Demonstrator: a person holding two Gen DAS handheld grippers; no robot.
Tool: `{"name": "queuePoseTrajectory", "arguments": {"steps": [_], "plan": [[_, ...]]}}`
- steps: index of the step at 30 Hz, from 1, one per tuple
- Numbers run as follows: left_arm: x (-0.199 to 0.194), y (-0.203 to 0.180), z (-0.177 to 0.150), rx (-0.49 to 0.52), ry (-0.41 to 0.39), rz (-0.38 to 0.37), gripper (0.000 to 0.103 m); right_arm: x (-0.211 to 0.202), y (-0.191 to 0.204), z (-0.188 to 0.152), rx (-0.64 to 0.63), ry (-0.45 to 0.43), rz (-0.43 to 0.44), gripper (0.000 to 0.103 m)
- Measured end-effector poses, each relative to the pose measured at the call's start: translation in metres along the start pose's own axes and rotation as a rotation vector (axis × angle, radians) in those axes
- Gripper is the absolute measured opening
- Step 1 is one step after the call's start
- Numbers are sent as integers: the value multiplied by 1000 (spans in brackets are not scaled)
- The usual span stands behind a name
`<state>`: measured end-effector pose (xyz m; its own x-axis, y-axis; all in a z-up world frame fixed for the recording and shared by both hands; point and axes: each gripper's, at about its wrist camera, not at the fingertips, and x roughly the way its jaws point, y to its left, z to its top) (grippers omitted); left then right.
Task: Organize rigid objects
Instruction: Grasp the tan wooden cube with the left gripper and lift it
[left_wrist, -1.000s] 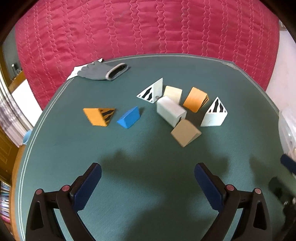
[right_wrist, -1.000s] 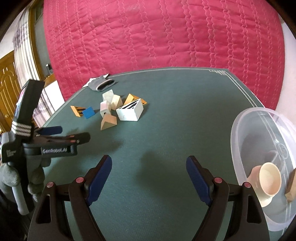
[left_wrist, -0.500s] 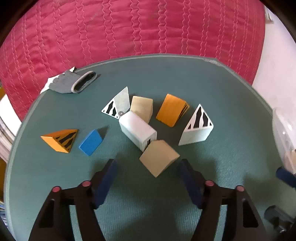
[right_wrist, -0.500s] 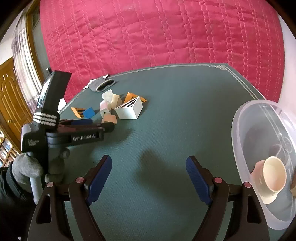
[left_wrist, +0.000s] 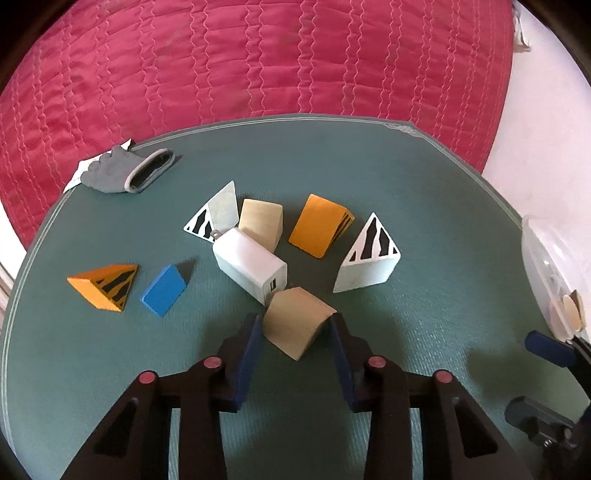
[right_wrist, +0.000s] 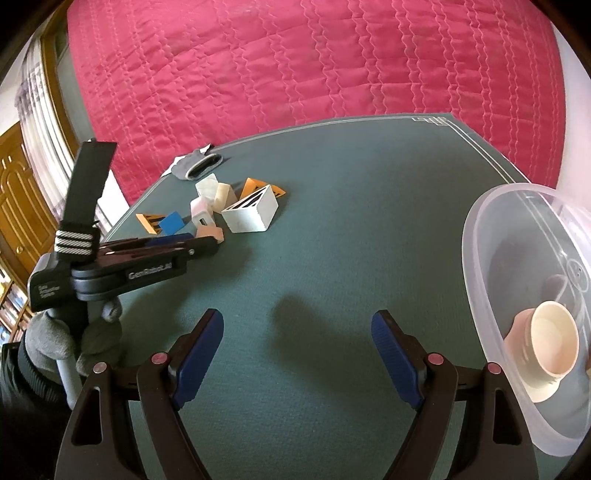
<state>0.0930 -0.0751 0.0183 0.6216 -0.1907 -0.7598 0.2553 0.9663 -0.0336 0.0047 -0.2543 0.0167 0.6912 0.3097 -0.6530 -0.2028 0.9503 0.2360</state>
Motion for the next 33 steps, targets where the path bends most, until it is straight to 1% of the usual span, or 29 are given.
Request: {"name": "queuePoseTrajectory", "arguments": {"steps": [1, 2, 7, 10, 11, 12, 13, 15, 18, 24, 26, 28, 33], "plan": [[-1, 1, -2, -6, 7, -6, 30, 0, 0, 0, 1, 1, 0, 83], [-2, 1, -4, -10, 9, -9, 29, 0, 0, 0, 1, 1, 0, 83], [-10, 0, -14, -16, 7, -3, 29, 1, 0, 0, 2, 1, 0, 83], [-8, 1, -12, -22, 0, 21, 30, 1, 1, 0, 2, 0, 0, 83], [-7, 1, -11, -24, 4, 18, 32, 1, 1, 0, 2, -1, 1, 83], [-7, 2, -10, -25, 2, 18, 38, 1, 1, 0, 2, 0, 1, 83], [-6, 2, -8, -24, 0, 22, 47, 1, 0, 0, 3, 2, 2, 83], [-4, 2, -5, -20, -4, 31, 54, 0, 1, 0, 4, 1, 3, 83], [2, 2, 1, -11, 4, 41, 54, 0, 1, -1, 4, 1, 3, 83], [11, -4, 8, 38, 15, 25, 54, 1, 2, -1, 13, 6, 14, 83], [12, -6, 9, 46, 15, 16, 52, 1, 3, -1, 16, 7, 15, 83], [10, -9, 7, 65, 11, 8, 44, 1, 2, -1, 18, 6, 15, 83], [4, -17, -1, 90, 9, -11, 43, 1, 1, -1, 23, 8, 16, 83]]}}
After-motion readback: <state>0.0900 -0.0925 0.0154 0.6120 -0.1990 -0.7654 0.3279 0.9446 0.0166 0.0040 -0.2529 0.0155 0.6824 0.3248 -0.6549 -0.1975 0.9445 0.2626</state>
